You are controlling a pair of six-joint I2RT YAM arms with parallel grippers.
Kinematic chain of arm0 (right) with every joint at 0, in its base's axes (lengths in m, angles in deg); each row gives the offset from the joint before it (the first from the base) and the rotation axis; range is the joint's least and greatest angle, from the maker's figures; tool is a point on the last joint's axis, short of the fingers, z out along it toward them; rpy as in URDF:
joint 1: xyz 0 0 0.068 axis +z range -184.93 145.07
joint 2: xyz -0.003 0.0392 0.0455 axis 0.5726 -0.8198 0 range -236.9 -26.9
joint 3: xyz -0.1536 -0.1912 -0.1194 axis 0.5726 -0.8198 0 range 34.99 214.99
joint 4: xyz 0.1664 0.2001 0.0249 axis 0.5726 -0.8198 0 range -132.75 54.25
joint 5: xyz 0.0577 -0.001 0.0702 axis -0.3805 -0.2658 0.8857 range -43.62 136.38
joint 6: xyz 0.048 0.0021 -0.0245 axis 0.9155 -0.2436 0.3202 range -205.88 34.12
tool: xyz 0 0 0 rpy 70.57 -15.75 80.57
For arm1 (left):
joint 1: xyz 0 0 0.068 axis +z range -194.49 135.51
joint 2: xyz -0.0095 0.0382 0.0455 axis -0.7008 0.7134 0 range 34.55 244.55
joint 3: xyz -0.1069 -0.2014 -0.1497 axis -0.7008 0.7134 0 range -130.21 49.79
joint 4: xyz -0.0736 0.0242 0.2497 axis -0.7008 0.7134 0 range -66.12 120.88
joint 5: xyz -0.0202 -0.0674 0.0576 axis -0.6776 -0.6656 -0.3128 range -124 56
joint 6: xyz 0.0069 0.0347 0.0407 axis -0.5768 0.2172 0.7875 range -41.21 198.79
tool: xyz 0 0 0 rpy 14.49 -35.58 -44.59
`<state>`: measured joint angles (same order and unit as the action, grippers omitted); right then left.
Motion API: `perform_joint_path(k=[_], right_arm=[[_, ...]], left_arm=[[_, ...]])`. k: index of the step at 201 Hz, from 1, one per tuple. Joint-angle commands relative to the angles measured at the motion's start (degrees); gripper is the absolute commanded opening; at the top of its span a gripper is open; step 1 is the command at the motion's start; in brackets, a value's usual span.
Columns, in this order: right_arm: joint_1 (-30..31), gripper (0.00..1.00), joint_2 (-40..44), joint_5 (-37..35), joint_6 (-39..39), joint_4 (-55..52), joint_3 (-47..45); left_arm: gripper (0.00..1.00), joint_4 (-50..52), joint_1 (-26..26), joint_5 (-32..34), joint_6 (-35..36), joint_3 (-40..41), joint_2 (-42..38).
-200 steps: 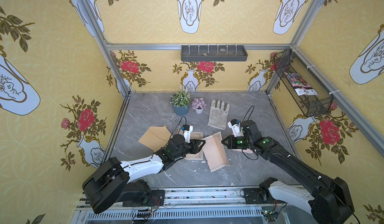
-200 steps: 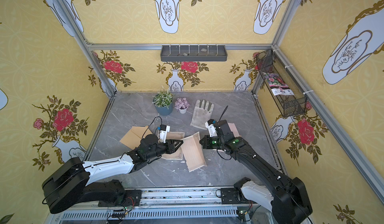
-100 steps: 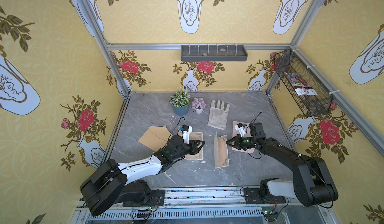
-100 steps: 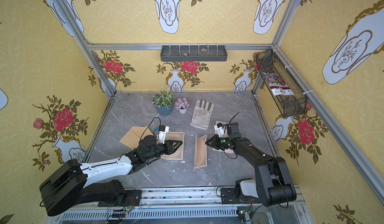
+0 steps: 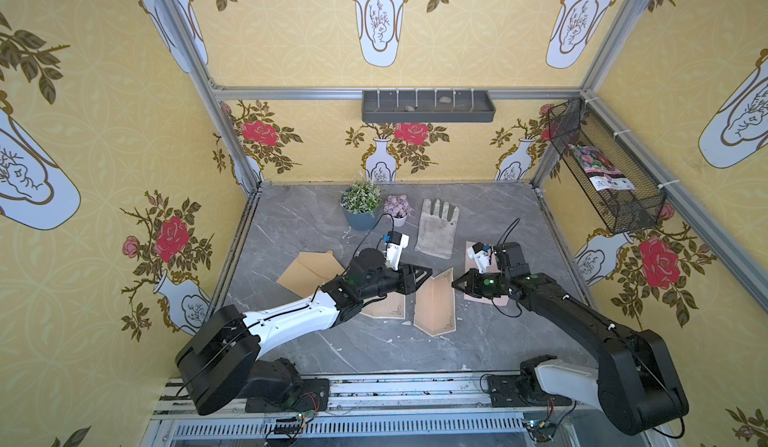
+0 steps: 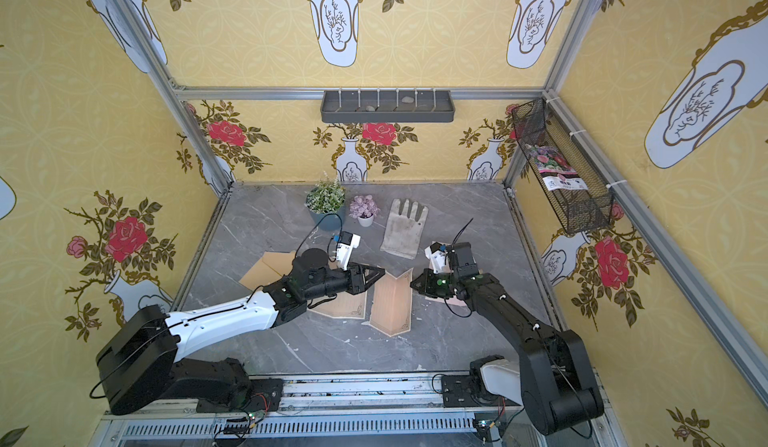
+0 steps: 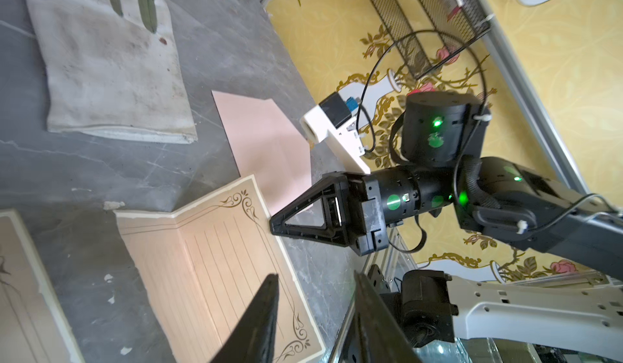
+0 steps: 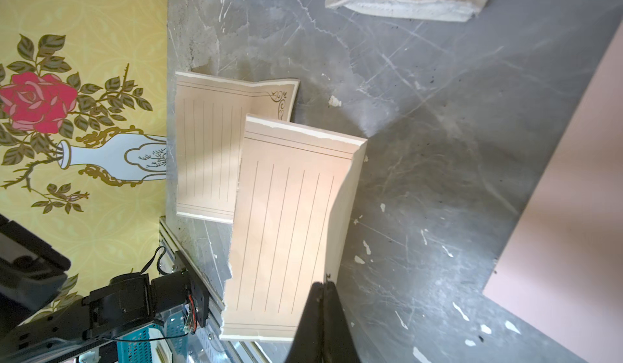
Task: Take the letter paper out of the envelope
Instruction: Unfold the letter paper at the center of the board.
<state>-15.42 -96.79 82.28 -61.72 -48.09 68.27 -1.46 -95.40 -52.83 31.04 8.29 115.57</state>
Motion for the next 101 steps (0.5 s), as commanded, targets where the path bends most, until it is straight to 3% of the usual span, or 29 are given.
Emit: perform_joint_path(k=[1,31,53,101], right_arm=[[0.3,0.0,-0.6,-1.4,-0.4,0.0,-0.7],[0.1,0.0,-1.0,-2.8,-0.8,-0.5,-1.1],[0.0,0.0,-1.3,-4.3,-1.2,-1.4,-1.1],[-0.2,0.0,-2.2,-5.4,-1.6,-1.4,-1.0]], left_arm=[[0.32,0.8,-1.9,-1.3,1.4,-1.6,4.7],[0.25,-8.5,-3.3,-1.0,-2.5,0.5,11.4],[0.21,-9.9,-3.8,-1.3,-3.4,1.0,15.1],[0.18,-10.2,-4.0,0.2,-3.4,3.7,14.9]])
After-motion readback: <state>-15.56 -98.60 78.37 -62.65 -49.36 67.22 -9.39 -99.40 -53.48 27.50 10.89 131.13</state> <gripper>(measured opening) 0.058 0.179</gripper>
